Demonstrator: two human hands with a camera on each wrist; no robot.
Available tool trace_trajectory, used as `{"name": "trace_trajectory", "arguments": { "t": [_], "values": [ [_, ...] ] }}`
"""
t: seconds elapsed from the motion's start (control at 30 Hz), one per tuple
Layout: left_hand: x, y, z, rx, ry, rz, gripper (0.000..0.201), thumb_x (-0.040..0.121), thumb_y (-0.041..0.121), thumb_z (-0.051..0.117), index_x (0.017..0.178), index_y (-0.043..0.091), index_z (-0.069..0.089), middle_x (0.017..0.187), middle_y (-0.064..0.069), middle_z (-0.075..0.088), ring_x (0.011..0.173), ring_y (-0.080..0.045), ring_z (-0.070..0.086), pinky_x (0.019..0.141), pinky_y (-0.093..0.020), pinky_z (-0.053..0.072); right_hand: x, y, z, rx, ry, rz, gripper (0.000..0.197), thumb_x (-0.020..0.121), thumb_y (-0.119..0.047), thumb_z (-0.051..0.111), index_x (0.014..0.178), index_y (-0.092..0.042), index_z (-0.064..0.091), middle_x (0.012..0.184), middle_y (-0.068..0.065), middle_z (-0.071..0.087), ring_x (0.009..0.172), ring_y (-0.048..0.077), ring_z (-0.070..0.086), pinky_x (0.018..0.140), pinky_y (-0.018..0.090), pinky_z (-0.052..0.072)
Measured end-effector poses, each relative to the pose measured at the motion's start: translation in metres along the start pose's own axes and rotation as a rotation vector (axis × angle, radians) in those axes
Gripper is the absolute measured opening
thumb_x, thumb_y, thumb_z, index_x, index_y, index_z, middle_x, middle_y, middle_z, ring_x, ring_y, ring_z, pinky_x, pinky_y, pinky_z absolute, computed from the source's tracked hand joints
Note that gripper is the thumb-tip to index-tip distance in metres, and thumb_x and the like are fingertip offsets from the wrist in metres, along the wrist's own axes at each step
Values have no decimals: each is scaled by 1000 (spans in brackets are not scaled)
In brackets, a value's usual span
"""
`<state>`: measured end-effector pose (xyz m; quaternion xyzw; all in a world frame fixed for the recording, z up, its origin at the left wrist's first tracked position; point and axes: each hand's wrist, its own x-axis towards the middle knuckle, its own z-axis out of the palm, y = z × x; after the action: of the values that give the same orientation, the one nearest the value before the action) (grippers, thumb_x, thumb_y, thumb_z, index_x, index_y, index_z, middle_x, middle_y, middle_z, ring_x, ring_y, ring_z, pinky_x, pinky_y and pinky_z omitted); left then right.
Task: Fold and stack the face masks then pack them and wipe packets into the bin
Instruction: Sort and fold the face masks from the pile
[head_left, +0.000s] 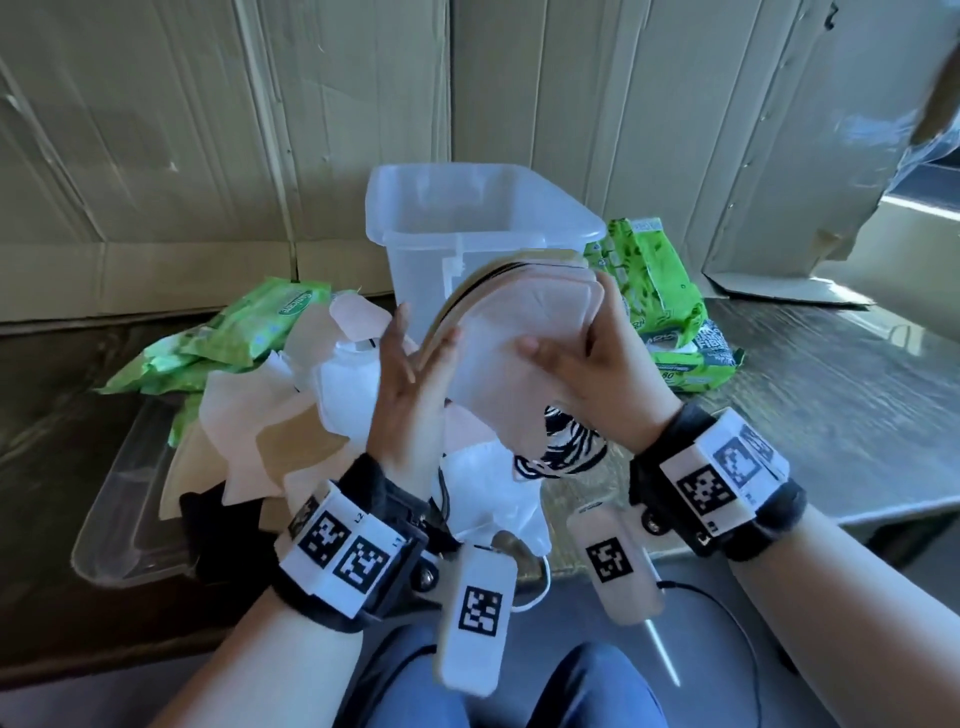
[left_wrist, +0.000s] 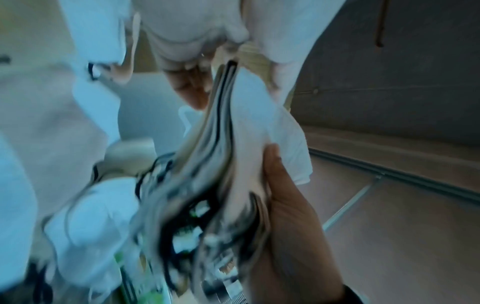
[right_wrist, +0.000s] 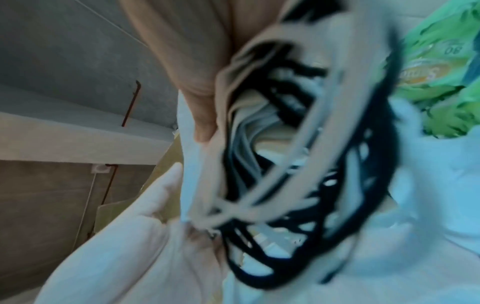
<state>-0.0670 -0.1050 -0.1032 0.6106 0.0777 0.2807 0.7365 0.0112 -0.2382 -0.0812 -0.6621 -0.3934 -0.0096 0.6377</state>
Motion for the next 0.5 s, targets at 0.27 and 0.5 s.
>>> {"name": "trace_trajectory", "arguments": {
  "t": [0.27, 0.5],
  "values": [
    [-8, -5, 18, 41, 130, 54, 79, 78, 27, 68, 143, 35, 24, 143, 13, 36, 124, 0, 47, 109, -40, 37, -9, 3, 3, -215, 20, -251, 74, 88, 16, 35, 133, 9, -24, 135, -9, 6, 118, -32, 15, 96, -6, 15],
    [1, -6, 18, -86, 149, 32, 75, 88, 3, 59, 144, 32, 18, 143, -9, 42, 123, -22, 51, 101, -45, 45, -23, -12, 1, -393, -127, -165, 90, 78, -12, 54, 139, -50, -1, 118, -2, 41, 97, 16, 44, 89, 42, 46]
  ]
}}
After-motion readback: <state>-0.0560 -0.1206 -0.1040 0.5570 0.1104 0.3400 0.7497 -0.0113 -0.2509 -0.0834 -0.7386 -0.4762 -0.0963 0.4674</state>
